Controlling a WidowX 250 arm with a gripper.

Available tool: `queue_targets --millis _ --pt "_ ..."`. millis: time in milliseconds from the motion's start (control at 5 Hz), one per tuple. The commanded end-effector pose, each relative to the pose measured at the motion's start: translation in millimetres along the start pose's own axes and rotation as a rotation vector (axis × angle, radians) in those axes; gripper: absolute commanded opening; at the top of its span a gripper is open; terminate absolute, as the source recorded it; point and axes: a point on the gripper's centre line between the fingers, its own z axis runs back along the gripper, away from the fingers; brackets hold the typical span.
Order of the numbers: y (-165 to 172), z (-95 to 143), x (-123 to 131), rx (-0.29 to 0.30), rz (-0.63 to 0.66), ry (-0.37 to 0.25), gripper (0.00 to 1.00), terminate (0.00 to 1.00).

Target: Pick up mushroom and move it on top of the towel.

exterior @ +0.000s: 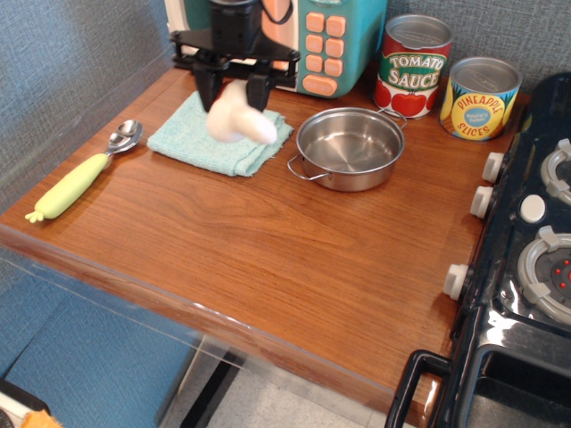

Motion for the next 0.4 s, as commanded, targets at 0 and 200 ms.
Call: queue_targets --millis 0,200 --pt "27.5 1.2 43.4 0.04 0.086 -0.043 0.0 0.0" --pt "35.7 -4.3 51.7 0.049 0.101 -0.043 0.0 0.0"
